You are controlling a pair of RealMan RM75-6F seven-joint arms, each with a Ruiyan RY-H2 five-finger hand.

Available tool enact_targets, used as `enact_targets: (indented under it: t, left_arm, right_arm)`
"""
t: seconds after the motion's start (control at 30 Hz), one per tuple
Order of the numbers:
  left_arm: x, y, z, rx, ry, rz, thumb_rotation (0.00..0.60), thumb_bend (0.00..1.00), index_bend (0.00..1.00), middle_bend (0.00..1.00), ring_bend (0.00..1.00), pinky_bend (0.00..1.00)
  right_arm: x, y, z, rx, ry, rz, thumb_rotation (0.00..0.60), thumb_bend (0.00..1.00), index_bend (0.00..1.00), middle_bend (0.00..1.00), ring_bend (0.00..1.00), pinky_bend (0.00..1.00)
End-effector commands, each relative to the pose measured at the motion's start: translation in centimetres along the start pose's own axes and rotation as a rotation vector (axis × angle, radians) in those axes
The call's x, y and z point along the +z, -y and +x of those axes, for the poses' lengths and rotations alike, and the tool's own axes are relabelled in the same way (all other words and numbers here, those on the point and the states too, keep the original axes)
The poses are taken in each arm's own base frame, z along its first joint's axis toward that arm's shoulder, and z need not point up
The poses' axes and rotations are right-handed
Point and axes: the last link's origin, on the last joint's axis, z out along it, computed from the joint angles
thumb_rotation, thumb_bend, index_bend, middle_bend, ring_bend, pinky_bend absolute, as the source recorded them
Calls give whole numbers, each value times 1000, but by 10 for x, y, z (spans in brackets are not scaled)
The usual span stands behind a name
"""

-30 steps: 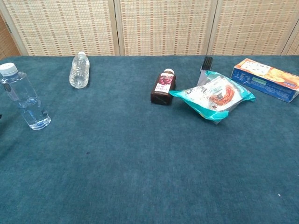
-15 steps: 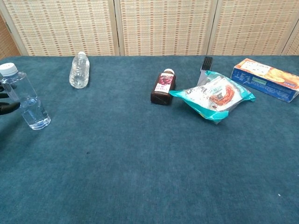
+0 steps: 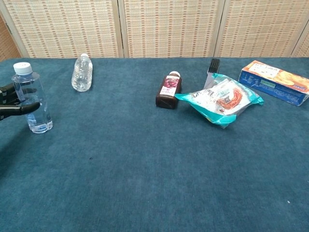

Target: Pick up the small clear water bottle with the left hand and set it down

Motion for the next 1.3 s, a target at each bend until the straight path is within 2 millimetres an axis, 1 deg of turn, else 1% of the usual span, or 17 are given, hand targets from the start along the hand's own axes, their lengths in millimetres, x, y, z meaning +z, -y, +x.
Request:
enact_targets:
  t: [0.03,0.43,0.47,0.53,0.57,0.6,0.67,0.73,0.8,1.0,1.1,1.17,1.23,1.3]
  left_arm:
    - [3,0,-4,18,-14,-6,600,364,0,0,0,88]
    - [13,-4,-9,-11,-65,-23,600,364,0,2,0,87]
    - [13,-4,-9,-16,-75,-25,600,365,0,19,4,88]
    - [13,-5,-8,-24,-104,-30,600,367,16,73,43,88]
    - [13,-5,-8,-26,-117,-33,600,375,59,138,101,91]
    - [13,-5,-7,-29,-134,-37,600,384,98,180,141,94]
    - [12,-6,-6,-29,-166,-48,600,429,237,300,242,114]
    - [12,-7,-3,-20,-189,-63,600,470,333,378,302,145]
    - [11,-9,-1,-9,-205,-78,600,496,387,430,347,180]
    - [9,-12,4,23,-224,-96,600,530,451,500,411,231]
    - [7,-17,15,146,-277,-148,600,539,462,508,420,238]
    - [9,-22,25,268,-338,-183,600,538,464,508,421,238]
    - [10,-24,36,445,-418,-200,600,538,466,508,421,245]
    - [10,-26,41,555,-473,-192,600,539,469,509,421,265]
  right_arm:
    - [0,0,0,0,4,1,600,63,0,0,0,109]
    - [2,1,-2,-3,24,7,600,63,0,0,0,109]
    - [2,1,-3,-4,26,7,600,63,0,0,0,109]
    - [3,1,-3,-4,29,7,600,64,0,0,0,109]
    - [3,1,-3,-4,30,7,600,64,0,0,0,110]
    - [3,1,-3,-4,31,6,600,63,0,0,0,110]
    - [3,1,-3,-3,33,7,600,64,0,0,0,110]
    - [3,1,-3,-4,36,8,600,64,0,0,0,110]
    - [4,1,-4,-6,38,8,600,64,0,0,0,110]
    - [4,1,-4,-8,42,8,600,63,0,0,0,110]
    - [4,1,-5,-10,53,10,600,64,0,0,0,110]
    - [4,1,-5,-10,54,9,600,63,0,0,0,111]
    - [5,1,-5,-9,55,9,600,63,0,0,0,111]
    - [5,1,-5,-9,54,9,600,63,0,0,0,111]
